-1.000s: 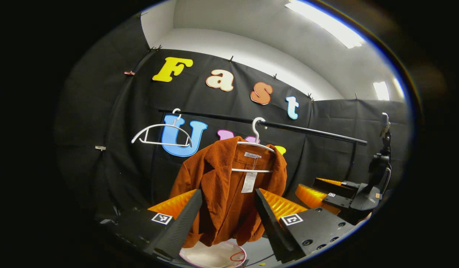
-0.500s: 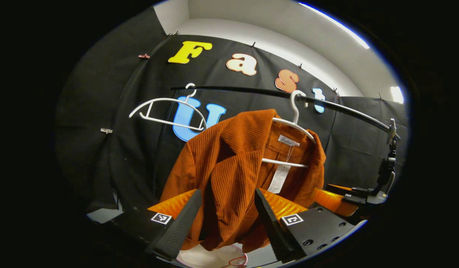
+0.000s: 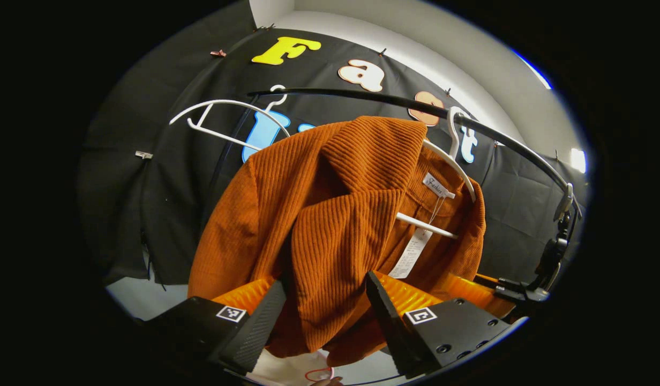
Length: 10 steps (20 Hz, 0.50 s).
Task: Grasp the clothes on the hanger with both hands and then place them into the laundry hamper below.
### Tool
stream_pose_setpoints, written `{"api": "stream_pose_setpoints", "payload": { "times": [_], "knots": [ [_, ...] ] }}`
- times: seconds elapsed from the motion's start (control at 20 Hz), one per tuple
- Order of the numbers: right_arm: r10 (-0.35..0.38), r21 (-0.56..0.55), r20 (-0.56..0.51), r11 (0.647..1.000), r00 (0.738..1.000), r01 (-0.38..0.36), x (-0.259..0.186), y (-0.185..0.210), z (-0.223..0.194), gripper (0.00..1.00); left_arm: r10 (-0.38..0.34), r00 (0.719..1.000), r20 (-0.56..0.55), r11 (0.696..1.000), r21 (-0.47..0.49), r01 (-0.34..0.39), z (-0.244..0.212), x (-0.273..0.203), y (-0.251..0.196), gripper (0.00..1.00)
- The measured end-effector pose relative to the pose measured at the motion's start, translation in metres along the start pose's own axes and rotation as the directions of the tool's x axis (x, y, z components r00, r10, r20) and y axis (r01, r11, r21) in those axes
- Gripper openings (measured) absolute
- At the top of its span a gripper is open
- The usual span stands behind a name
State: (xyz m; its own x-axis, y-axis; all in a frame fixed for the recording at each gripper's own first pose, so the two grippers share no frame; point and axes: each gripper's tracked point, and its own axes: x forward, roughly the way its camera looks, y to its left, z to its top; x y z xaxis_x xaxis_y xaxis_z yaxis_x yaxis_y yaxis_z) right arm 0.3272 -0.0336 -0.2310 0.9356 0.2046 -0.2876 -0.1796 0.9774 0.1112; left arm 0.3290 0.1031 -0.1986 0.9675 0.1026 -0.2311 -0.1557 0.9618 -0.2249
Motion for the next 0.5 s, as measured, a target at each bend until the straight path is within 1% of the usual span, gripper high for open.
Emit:
{"api": "stream_pose_setpoints", "payload": {
  "times": [0.15,0.3,0.4,0.5],
  "knots": [
    [-0.023,0.013,-0.004,1.000,1.000,0.023,0.004,-0.013,-0.002,0.98,-0.009,1.000,0.001,1.000,0.028,0.009,-0.001,0.006,-0.017,0.93],
    [-0.013,0.055,0.016,0.998,1.000,0.012,0.011,-0.007,0.001,0.98,0.034,0.999,0.004,0.997,0.065,-0.034,-0.002,0.020,-0.012,0.94],
    [0.000,0.082,0.039,0.997,0.999,-0.003,0.023,-0.002,0.005,0.98,0.055,0.998,0.031,0.997,0.052,-0.057,0.005,0.027,-0.010,0.94],
    [-0.004,0.098,0.056,0.995,0.998,-0.001,0.036,-0.004,0.009,0.98,0.067,0.997,0.048,0.997,0.032,-0.068,0.012,0.030,-0.007,0.94]
  ]
}}
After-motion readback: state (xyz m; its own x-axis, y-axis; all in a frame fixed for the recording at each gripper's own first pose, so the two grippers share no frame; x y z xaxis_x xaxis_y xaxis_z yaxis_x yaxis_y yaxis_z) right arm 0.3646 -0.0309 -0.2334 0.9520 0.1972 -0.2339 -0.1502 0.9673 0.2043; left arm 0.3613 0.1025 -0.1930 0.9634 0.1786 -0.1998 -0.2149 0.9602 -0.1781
